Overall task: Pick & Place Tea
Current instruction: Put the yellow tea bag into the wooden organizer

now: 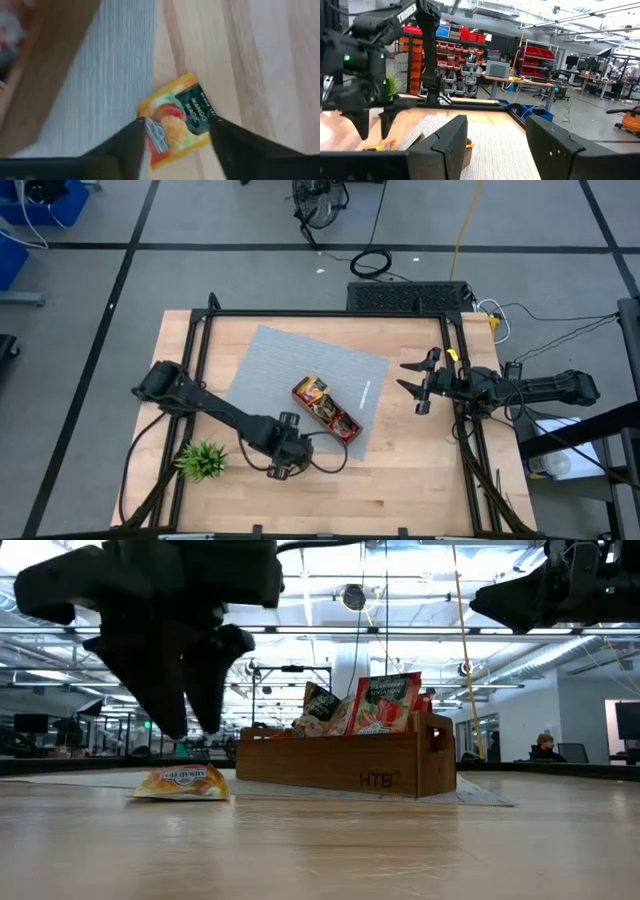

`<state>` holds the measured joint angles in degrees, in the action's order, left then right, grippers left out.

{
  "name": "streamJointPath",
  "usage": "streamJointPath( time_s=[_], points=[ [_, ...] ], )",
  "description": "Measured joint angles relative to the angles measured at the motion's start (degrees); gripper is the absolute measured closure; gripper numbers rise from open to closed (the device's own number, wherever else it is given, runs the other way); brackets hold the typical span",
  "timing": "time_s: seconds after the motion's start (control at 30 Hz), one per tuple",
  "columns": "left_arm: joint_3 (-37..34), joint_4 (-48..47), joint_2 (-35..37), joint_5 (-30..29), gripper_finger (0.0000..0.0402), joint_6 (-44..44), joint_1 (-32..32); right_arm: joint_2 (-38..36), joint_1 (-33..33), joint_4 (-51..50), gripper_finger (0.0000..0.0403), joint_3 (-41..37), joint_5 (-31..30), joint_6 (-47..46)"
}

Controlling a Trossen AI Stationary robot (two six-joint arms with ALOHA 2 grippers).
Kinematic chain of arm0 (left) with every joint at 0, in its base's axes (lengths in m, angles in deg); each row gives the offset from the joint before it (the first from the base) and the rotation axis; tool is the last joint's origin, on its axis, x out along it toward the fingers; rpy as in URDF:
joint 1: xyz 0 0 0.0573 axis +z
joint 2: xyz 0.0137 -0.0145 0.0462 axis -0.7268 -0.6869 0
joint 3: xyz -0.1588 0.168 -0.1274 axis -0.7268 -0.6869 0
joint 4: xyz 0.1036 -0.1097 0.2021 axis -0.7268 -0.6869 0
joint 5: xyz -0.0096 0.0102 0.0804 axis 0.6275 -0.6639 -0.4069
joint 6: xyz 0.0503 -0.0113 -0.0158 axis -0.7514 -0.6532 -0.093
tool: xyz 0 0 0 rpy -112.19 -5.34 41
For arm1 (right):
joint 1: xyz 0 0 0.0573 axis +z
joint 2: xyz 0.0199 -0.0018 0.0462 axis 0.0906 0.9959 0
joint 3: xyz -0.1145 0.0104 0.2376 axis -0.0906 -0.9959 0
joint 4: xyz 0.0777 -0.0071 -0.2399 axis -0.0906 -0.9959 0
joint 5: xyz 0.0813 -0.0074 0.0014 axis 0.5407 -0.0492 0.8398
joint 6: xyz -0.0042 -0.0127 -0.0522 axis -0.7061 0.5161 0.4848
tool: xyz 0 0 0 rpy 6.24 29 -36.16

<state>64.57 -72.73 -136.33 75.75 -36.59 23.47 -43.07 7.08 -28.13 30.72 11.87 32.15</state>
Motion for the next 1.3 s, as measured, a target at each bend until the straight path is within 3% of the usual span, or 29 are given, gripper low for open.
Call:
streamJointPath(
  time_s=[0.13,0.27,0.4,0.5,0.6,0.7,0.97,1.1,1.3],
  points=[
    [-0.8,-1.2,-2.7,0.4,0.0117,-4.7,2.5,0.0,0.0,-0.1,0.0218,0.0,0.0,0.0],
    [-0.7,-1.6,-4.3,6.7,0.0066,-3.4,5.5,0.1,0.0,0.1,0.0218,0.0,0.0,0.0],
    [-0.7,-1.7,-5.7,8.7,0.0043,-2.7,7.4,0.1,0.0,0.2,0.0218,0.0,0.0,0.0],
    [-0.7,-1.8,-5.8,8.6,0.0048,-4.1,8.3,0.1,0.0,0.2,0.0218,0.0,0.0,0.0],
    [-0.7,-1.9,-5.8,8.6,0.0079,-4.2,8.6,0.1,0.0,0.2,0.0218,0.0,0.0,0.0],
    [-0.7,-2.5,-5.8,9.4,0.0138,-4.7,8.5,0.1,0.0,0.3,0.0218,0.0,0.0,0.0],
    [-0.6,-3.8,-5.7,10.8,0.0369,-3.5,8.5,0.1,0.0,0.2,0.0218,0.0,0.0,0.0],
    [-0.5,-3.5,-5.5,8.6,0.0381,-0.5,7.8,0.1,0.0,0.2,0.0218,0.0,0.0,0.0],
    [-0.7,-3.2,0.5,-4.1,0.0389,2.0,5.1,0.1,0.0,0.2,0.0218,0.0,0.0,0.0]
  ],
)
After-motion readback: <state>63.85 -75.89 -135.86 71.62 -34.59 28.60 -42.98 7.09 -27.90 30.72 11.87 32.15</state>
